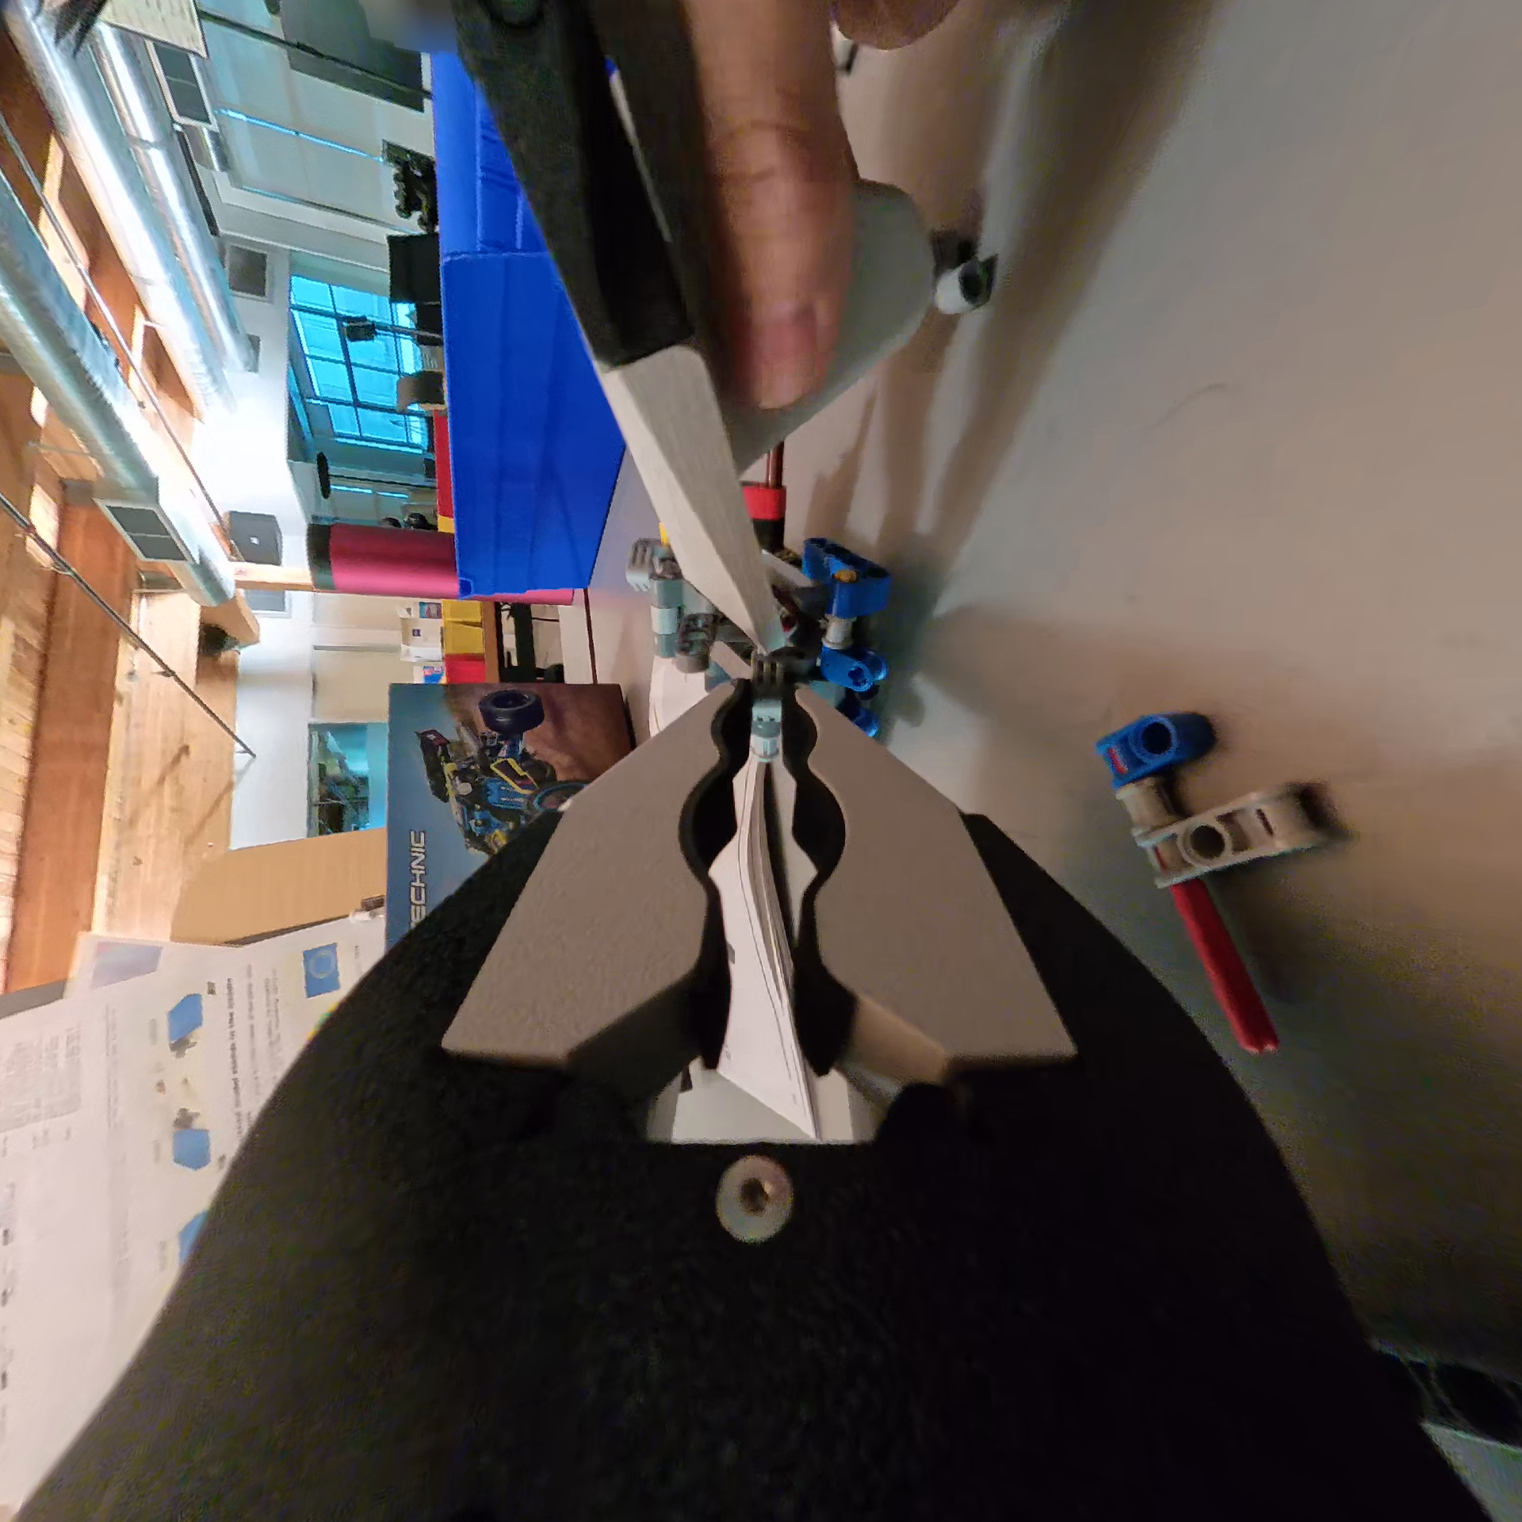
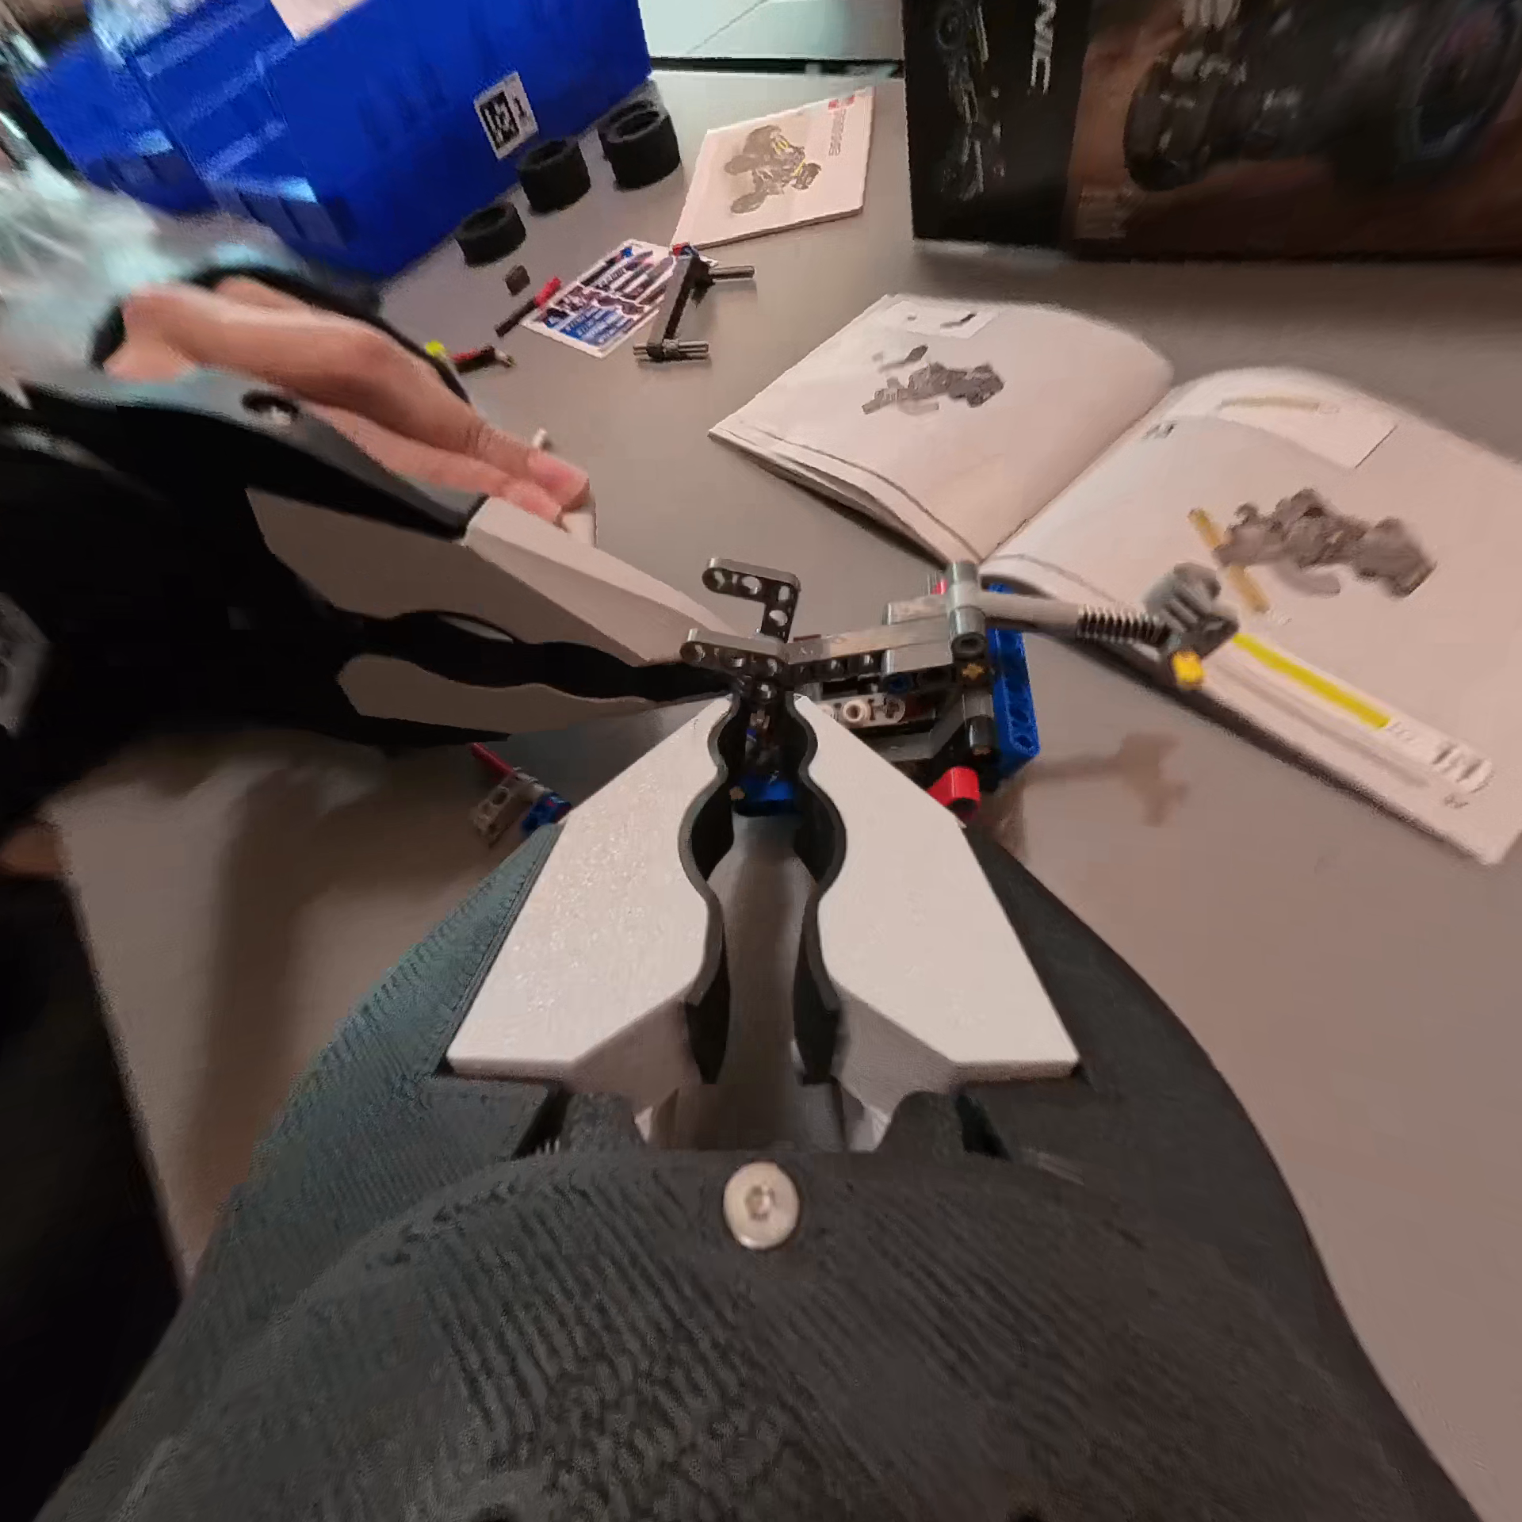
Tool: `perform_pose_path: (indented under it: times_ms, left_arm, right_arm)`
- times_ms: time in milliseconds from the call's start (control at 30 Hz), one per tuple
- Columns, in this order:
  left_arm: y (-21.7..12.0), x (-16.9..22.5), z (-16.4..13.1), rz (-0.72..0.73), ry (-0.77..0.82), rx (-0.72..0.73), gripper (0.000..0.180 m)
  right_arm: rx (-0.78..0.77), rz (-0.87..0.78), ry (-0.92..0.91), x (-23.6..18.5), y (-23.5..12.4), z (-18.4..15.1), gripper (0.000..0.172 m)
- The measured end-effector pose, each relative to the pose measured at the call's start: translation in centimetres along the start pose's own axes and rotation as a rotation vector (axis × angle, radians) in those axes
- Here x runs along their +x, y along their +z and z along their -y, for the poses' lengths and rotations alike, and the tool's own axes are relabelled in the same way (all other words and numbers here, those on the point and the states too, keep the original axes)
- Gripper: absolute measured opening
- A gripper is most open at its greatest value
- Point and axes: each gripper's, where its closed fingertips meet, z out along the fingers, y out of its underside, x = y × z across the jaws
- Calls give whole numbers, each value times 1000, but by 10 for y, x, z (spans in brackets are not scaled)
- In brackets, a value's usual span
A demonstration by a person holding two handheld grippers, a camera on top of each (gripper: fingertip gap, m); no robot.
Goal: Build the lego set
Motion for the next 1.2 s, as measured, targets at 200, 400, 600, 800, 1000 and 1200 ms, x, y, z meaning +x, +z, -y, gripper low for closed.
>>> perform_pose_path:
  times_ms: [200,400,600,800,1000,1200]
  left_arm:
    - [1,0,3,6,0,12,4]
    - [1,2,3,-4,2,12,4]
    - [2,3,3,-14,15,25,4]
    - [4,2,3,-3,36,18,3]
    - [4,1,2,27,45,1,3]
    - [6,1,3,48,58,-10,3]
  right_arm:
    - [11,75,115,1,-3,0,5]
    - [17,-53,-143,8,-4,7,21]
    - [12,-43,-711,-9,-16,18,35]
    - [-66,0,-712,-6,-11,17,22]
    - [-81,-44,-414,5,-3,7,11]
    - [-61,-16,-257,6,-1,0,9]
